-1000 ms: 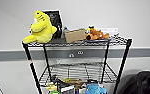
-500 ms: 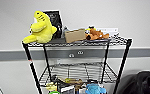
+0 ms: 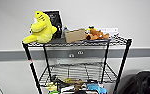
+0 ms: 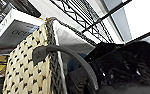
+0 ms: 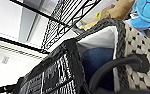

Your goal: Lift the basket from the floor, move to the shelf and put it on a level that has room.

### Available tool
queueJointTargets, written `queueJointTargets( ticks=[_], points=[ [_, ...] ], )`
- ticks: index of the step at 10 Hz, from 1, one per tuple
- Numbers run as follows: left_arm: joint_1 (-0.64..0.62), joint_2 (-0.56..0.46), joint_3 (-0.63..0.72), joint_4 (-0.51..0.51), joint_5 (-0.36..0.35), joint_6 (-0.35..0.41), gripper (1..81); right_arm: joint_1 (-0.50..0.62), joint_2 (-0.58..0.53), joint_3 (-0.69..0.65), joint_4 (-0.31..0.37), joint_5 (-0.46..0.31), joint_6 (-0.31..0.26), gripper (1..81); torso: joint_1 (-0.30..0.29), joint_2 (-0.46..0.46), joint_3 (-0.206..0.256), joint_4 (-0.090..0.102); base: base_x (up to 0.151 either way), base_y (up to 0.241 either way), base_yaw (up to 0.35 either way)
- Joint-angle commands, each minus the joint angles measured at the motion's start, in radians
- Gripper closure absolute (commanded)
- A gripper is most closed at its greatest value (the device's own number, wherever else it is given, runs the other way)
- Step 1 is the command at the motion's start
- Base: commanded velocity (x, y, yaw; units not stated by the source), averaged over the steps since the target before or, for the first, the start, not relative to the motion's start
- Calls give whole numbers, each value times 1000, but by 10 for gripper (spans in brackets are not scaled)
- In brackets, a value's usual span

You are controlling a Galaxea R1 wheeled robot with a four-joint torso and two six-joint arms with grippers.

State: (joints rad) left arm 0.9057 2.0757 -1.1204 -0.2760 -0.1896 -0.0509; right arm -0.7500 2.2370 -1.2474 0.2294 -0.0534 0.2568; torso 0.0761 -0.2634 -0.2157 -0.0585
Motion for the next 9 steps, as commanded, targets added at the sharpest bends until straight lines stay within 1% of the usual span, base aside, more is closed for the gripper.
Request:
queueJointTargets(
  ticks=[1, 3, 6, 9],
  points=[
    [-175, -52, 138, 37, -14, -6, 811, 178, -31, 122, 1, 6, 18, 811, 0, 0, 0, 0, 0, 0, 0],
    [-214, -78, 186, 35, -13, -14, 811, 215, -41, 155, 1, 4, 39, 811, 0, 0, 0, 0, 0, 0, 0],
    [-274, -124, 261, 29, -13, -17, 811, 257, -72, 218, 2, 13, 51, 811, 0, 0, 0, 0, 0, 0, 0],
    [-319, -158, 318, 24, -7, -18, 811, 300, -115, 270, 1, 12, 87, 811, 0, 0, 0, 0, 0, 0, 0]
  ],
)
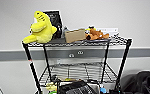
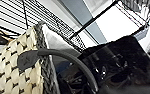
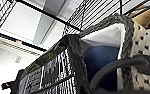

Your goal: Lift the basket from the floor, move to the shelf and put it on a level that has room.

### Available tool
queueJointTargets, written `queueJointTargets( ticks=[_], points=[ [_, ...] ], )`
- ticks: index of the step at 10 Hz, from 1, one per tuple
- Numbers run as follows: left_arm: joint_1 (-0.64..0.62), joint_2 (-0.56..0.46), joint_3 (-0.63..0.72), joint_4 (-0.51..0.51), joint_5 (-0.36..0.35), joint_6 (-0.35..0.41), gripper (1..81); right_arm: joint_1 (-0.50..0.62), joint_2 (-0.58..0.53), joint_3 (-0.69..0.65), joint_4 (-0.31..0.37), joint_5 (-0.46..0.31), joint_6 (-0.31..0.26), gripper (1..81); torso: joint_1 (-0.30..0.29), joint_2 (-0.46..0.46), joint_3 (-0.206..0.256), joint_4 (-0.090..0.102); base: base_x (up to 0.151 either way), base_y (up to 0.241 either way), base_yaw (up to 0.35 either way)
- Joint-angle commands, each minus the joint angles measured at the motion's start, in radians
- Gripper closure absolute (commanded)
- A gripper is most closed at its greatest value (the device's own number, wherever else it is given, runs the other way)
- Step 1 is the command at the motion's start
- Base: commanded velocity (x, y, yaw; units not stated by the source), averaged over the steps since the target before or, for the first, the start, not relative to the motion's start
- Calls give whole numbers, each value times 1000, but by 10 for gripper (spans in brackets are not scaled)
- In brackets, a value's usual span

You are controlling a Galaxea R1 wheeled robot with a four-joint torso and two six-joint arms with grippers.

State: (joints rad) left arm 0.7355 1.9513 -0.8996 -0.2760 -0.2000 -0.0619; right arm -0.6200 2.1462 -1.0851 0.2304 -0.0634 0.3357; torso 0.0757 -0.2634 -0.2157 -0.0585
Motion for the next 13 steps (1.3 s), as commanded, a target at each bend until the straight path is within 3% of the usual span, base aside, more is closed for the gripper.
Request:
queueJointTargets(
  ticks=[1, 8, 13],
  points=[
    [-167, -49, 114, 23, 7, -13, 811, 182, -38, 123, 0, 22, 16, 811, 0, 0, 0, 0, 0, 0, 0],
    [-291, -109, 177, 21, 13, -98, 811, 321, -138, 228, 99, 10, 20, 811, 0, 0, 0, 0, 0, 0, 0],
    [-399, -133, 185, 14, 31, -185, 811, 398, -133, 237, 153, 4, 20, 811, 0, 0, 0, 0, 0, 0, 0]
  ],
)
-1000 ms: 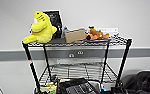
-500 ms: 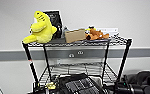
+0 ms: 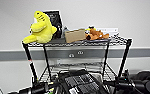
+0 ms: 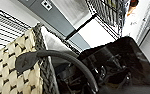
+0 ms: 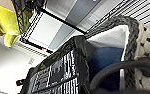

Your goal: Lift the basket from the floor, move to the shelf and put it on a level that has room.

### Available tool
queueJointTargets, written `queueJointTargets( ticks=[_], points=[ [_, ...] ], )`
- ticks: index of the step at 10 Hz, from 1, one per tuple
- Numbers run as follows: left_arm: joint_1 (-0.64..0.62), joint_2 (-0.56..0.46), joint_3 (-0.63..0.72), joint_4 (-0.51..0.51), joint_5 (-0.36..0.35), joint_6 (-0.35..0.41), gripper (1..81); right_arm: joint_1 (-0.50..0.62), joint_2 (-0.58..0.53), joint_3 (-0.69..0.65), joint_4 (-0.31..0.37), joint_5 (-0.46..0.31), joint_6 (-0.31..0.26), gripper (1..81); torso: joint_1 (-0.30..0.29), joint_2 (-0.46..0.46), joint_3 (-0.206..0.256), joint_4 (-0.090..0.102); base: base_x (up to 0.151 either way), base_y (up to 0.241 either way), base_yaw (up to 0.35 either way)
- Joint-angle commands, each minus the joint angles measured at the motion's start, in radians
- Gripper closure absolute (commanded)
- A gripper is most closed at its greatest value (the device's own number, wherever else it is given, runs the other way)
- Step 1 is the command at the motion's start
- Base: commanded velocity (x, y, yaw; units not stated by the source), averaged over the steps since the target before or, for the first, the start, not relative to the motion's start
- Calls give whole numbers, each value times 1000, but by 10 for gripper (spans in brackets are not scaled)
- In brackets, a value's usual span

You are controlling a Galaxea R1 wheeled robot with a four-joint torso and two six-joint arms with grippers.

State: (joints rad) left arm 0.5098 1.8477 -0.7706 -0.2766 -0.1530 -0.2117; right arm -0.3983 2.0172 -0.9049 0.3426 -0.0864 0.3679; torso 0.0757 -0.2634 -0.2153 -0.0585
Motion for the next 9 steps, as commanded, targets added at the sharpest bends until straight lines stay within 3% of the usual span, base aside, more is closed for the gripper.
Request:
queueJointTargets(
  ticks=[1, 6, 9],
  points=[
    [-197, -31, 60, 14, -8, -57, 811, 193, -4, 57, 56, 21, -12, 811, 0, 0, 0, 0, 0, 0, 0],
    [-282, -39, 59, 14, 12, -104, 811, 290, 7, 48, 118, -10, -12, 811, 0, 0, 0, 0, 0, 0, 0],
    [-331, -13, 1, 14, 24, -135, 811, 333, 56, -26, 138, -35, -10, 811, 0, 0, 0, 0, 0, 0, 0]
  ],
)
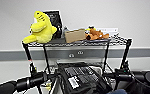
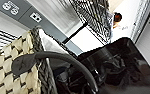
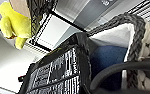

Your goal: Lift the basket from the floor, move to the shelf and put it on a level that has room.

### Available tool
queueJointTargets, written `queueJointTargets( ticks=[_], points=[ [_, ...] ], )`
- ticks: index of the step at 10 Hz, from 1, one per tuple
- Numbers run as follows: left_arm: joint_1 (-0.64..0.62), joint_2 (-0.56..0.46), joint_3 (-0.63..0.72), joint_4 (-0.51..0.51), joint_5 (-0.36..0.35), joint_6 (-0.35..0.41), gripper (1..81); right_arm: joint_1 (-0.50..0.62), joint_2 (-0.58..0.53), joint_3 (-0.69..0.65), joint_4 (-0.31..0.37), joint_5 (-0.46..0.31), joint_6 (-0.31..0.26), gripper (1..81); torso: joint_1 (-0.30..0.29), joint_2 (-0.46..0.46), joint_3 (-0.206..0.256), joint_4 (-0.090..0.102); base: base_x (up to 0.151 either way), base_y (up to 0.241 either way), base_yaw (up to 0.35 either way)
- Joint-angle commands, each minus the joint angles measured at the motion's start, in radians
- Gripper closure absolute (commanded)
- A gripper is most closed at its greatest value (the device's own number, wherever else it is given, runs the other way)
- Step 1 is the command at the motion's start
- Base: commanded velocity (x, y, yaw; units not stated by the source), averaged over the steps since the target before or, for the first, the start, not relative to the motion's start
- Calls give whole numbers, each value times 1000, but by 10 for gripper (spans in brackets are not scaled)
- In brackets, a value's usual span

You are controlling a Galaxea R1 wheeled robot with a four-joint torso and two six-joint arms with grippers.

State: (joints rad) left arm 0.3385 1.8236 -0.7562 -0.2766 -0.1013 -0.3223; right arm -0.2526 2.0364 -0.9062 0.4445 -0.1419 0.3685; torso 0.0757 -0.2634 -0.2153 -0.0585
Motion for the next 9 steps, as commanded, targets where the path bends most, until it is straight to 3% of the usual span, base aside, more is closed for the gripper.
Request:
queueJointTargets(
  ticks=[1, 9],
  points=[
    [-195, 25, -46, 14, -3, -40, 811, 215, 66, -69, 37, -1, -5, 811, 0, 0, 0, 0, 0, 0, 0],
    [-267, 213, -354, 13, 107, -78, 811, 264, 250, -397, 28, -82, 9, 811, 1, 0, 0, 0, 0, 0, 0]
  ],
)
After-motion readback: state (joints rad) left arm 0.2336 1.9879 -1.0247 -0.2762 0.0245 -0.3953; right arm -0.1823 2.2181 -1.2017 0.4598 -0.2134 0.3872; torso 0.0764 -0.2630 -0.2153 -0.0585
